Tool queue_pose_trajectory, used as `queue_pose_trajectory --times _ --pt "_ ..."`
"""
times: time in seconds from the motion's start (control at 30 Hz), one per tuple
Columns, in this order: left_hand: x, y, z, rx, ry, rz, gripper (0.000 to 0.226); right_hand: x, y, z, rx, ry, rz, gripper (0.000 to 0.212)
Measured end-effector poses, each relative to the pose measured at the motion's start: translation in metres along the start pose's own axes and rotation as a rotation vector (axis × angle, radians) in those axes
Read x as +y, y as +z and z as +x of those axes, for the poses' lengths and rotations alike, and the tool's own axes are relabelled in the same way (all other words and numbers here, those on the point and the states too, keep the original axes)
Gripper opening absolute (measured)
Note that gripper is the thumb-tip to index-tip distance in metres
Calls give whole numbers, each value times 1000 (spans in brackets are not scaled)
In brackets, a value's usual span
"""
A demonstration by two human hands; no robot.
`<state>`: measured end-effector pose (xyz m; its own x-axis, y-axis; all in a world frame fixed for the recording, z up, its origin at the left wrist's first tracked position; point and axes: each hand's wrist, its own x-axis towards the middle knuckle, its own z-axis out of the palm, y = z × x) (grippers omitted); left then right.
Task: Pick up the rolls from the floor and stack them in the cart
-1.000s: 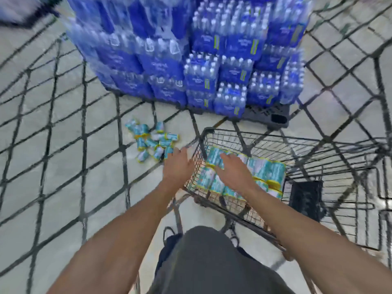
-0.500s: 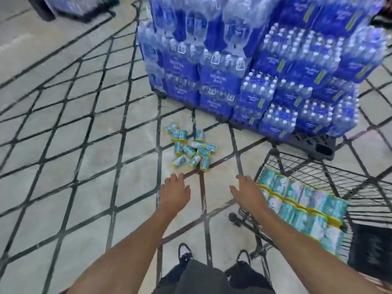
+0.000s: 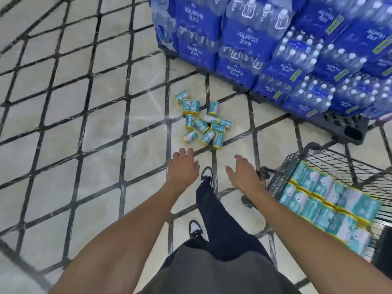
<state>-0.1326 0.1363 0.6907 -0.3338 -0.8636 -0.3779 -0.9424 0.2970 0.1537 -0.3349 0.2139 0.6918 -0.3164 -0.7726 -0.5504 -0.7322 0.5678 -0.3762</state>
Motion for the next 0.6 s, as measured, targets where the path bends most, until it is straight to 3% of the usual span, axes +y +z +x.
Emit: queue_pose_trajectory --times 0.33,0.6 --pt "-34 48 209 -196 -61 -32 37 -39 22 225 -135 259 285 57" --pt "-74 208 394 -296 -137 -166 41 -12 144 451 -146 553 568 54"
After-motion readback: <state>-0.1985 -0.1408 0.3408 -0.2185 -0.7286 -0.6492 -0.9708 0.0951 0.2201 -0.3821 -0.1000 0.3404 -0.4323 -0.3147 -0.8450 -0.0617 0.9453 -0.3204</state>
